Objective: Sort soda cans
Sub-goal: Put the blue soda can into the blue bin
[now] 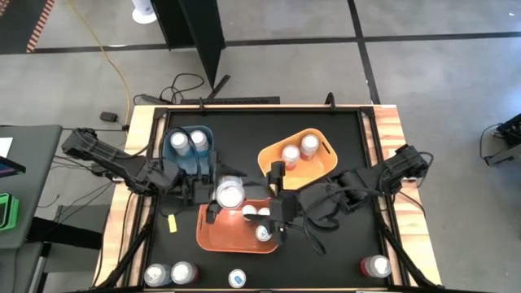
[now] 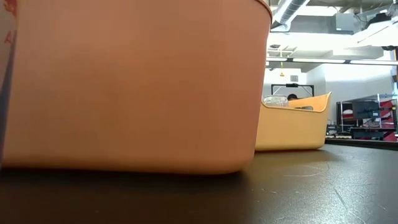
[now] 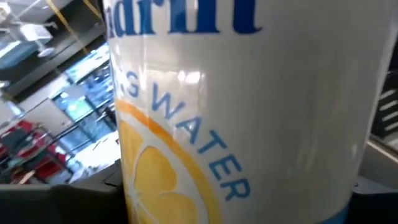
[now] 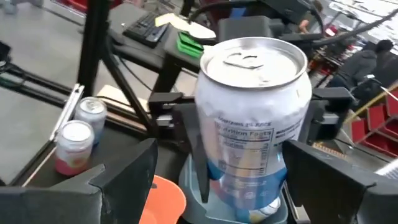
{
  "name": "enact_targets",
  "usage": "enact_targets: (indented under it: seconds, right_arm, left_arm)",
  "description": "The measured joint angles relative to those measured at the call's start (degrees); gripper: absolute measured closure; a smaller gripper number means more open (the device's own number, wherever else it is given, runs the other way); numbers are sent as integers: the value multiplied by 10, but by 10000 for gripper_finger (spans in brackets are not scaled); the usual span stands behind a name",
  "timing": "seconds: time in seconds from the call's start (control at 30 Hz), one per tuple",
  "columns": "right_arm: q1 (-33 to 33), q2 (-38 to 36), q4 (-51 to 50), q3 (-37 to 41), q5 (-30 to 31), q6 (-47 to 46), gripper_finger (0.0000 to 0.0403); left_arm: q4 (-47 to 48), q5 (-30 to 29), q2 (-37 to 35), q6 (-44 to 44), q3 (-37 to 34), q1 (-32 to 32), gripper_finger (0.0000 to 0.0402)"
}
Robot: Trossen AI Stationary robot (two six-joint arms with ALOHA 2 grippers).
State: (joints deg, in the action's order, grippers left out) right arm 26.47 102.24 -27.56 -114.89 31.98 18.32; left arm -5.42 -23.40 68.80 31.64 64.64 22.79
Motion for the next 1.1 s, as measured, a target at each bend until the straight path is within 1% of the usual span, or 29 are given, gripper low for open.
enact_targets:
  seconds: [0.1,0.17,0.3,0.43,0.63,0.73,0.93,1.1]
  right_arm:
    - [-11,-1,-4,8,22,0,35]
    - [-18,-1,-3,9,21,0,35]
    - [-31,3,12,9,12,11,35]
    - [-40,3,33,9,11,19,35]
    - [-49,3,23,9,10,17,37]
    - [-49,3,34,9,10,24,54]
    - [-50,3,38,9,15,28,121]
    - [-52,3,38,9,15,27,125]
  left_arm:
    - [4,-14,10,1,0,-7,126]
    - [2,-18,14,2,0,-12,126]
    - [10,-13,18,-7,0,-31,126]
    - [17,7,17,-21,-1,-48,126]
    - [28,11,17,-30,-1,-57,126]
    - [31,11,16,-31,-1,-60,126]
    - [31,9,15,-37,-1,-65,126]
    - [29,9,15,-36,-1,-65,126]
